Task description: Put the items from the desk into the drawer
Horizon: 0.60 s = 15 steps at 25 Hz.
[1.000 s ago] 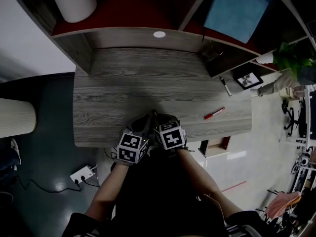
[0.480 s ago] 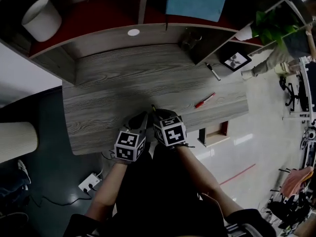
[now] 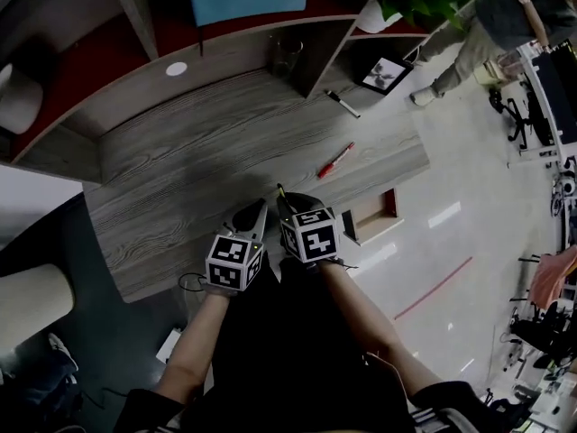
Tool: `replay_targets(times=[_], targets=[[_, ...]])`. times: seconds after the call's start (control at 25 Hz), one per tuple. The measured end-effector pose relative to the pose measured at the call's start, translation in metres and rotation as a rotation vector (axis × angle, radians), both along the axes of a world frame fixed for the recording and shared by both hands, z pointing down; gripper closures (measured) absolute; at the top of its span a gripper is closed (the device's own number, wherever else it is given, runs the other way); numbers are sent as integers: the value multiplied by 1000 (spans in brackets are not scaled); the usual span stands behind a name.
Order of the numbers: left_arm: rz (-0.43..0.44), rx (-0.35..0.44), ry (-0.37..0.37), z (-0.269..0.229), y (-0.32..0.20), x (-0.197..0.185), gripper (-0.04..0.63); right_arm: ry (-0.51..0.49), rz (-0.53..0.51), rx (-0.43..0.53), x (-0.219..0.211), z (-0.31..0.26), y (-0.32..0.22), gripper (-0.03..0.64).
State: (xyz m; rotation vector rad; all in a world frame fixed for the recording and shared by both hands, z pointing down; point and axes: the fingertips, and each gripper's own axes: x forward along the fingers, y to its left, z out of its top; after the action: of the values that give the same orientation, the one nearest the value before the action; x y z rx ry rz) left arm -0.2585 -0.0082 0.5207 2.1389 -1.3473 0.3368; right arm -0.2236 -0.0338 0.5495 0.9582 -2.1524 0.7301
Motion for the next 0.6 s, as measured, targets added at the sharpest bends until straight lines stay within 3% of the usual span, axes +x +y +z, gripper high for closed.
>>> replay_targets(times=[0.6], targets=[[205, 0, -20, -11, -15, 143, 595, -23, 201, 5, 147, -16, -11, 555]])
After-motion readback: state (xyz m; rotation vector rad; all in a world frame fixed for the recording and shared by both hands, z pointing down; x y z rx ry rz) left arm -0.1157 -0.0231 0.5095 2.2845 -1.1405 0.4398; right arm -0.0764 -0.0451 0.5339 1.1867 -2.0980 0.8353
